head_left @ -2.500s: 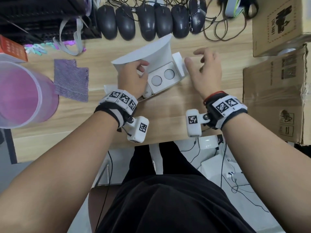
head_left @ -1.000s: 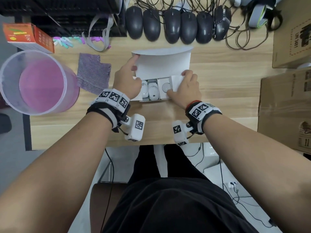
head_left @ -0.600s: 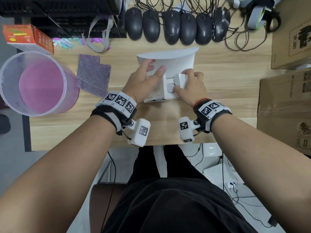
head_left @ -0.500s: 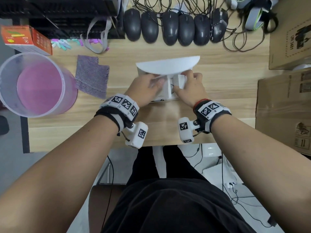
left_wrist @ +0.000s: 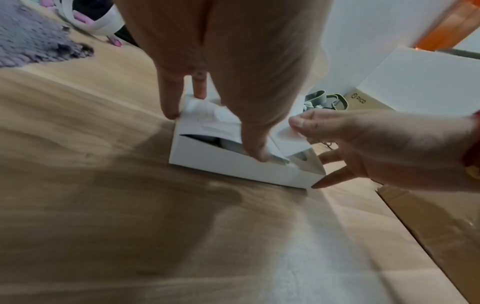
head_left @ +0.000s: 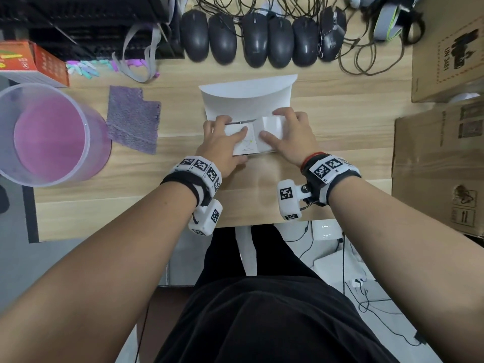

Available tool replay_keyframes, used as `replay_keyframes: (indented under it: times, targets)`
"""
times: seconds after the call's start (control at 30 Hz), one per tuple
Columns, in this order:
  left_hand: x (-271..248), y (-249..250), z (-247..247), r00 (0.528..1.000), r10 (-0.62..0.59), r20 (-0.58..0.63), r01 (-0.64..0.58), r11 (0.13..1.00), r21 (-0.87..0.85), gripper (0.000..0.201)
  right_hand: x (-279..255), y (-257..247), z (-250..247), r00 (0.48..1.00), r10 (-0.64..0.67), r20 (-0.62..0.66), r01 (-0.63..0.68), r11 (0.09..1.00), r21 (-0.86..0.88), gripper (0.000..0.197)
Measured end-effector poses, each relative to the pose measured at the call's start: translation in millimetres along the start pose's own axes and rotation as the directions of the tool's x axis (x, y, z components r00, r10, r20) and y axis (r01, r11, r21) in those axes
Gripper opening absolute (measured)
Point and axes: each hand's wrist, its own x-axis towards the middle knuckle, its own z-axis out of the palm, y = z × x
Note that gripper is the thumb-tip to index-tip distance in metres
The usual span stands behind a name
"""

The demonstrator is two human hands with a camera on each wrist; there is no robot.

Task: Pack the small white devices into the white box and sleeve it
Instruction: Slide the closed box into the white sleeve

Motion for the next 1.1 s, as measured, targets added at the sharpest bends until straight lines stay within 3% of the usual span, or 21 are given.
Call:
replay_keyframes:
  times: [0.2, 0.33, 0.47, 0.57, 0.7, 0.77, 0.93, 1.1]
  targets:
    - [-2, -4, 0, 0.98, -0.112, -0.165, 0.078, 0.976, -0.202, 0.069, 1, -3, 5, 1.0, 0.018, -0.009, -0.019, 0.996, -0.089, 0.072]
    - [-2, -5, 4, 0.936, -0.275, -0.217, 0.213, 0.939, -0.271, 0.082, 1, -9, 13, 0.996, 0.039, -0.078, -0.046, 0.994, -0.103, 0.079]
    - [-2, -4, 4, 0.914, -0.36, -0.187, 0.266, 0.881, -0.392, 0.104, 4, -4, 13, 0.996, 0.041, -0.081, -0.042, 0.999, -0.006, 0.1]
    - [-1, -10, 6, 0.934, -0.329, -0.143, 0.24, 0.869, -0.432, 0.132, 8, 3, 4, 0.999, 0.029, -0.024, -0.027, 0.995, 0.095, 0.124]
    - [1, -19, 6, 0.943, -0.323, -0.081, 0.242, 0.83, -0.502, 0.152, 13, 11, -3, 0.999, 0.004, 0.054, -0.012, 0.989, 0.148, 0.135]
    - [2, -23, 4, 0.949, -0.306, -0.07, 0.232, 0.834, -0.5, 0.148, 15, 15, -4, 0.998, -0.002, 0.07, -0.007, 0.991, 0.134, 0.125]
    - [0, -35, -3, 0.974, -0.19, -0.123, 0.101, 0.852, -0.514, 0.105, 16, 25, -15, 0.994, -0.101, 0.051, 0.083, 0.956, 0.281, 0.087]
    - [0, -39, -5, 0.978, -0.141, -0.151, 0.042, 0.851, -0.524, 0.078, 15, 27, -17, 0.979, -0.176, 0.099, 0.148, 0.958, 0.244, 0.085]
